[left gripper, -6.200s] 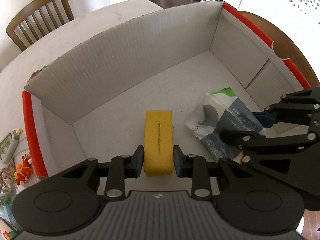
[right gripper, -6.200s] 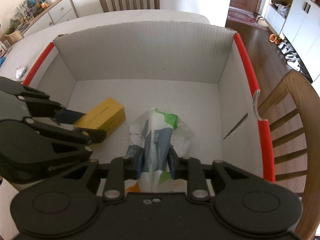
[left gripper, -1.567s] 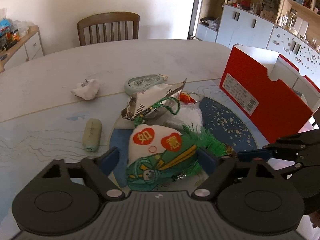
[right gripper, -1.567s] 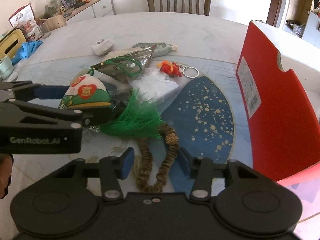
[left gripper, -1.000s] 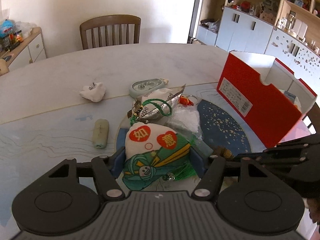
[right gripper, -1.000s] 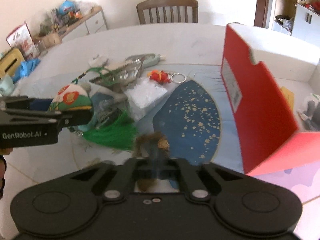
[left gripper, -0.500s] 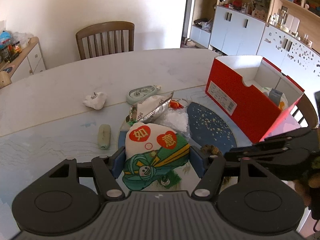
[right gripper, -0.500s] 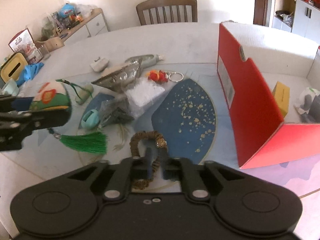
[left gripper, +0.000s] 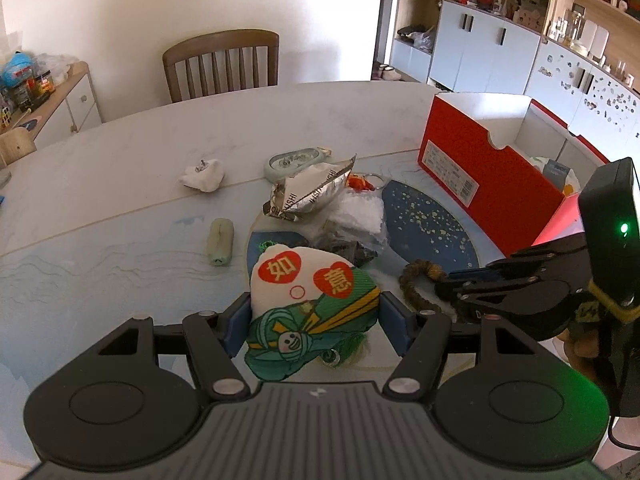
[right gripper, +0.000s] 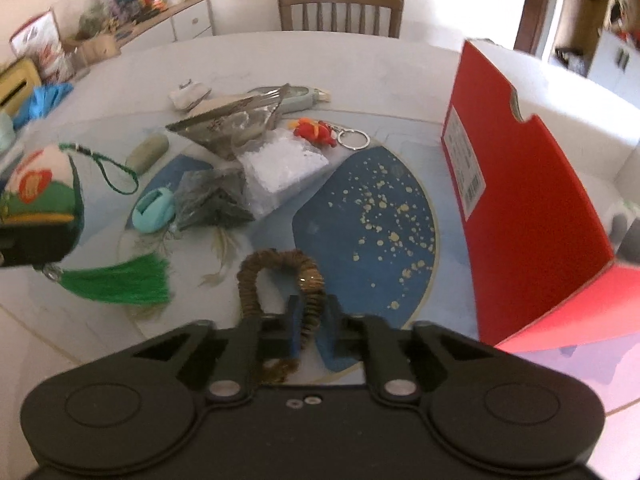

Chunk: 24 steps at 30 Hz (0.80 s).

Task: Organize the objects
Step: 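Carry pouch and bracelet into the red box and open both tools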

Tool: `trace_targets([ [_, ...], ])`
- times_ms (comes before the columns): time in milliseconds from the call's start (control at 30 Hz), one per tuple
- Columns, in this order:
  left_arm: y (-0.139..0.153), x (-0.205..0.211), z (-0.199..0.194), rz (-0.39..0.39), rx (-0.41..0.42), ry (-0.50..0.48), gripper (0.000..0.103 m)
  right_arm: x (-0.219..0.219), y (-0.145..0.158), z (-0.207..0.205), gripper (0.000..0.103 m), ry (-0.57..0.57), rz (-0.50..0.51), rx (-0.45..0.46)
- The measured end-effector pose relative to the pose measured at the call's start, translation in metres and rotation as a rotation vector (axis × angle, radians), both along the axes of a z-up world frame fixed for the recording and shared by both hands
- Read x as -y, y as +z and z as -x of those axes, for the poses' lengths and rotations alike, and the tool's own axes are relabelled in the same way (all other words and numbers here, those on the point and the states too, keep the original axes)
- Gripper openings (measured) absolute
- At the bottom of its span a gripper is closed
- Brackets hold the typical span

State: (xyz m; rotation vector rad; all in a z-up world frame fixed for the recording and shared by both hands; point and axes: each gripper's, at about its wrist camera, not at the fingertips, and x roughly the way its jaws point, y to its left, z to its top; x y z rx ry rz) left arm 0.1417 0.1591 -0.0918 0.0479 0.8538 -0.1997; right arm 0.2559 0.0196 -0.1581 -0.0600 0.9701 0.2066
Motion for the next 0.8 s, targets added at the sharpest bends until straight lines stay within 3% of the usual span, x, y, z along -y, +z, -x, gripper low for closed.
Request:
trace_targets([
  [433,0.022,0.027,-0.007,0.005,-0.022,-0.079,0.067,0.041,0.069,0.027,0.005,-0.036,-0.161,0.094],
  [800,0.056,0.081,-0.020,0.004,0.004,-0.181,0.067,0.092,0.121,0.033,0.005,-0.065,-0.187,0.194],
])
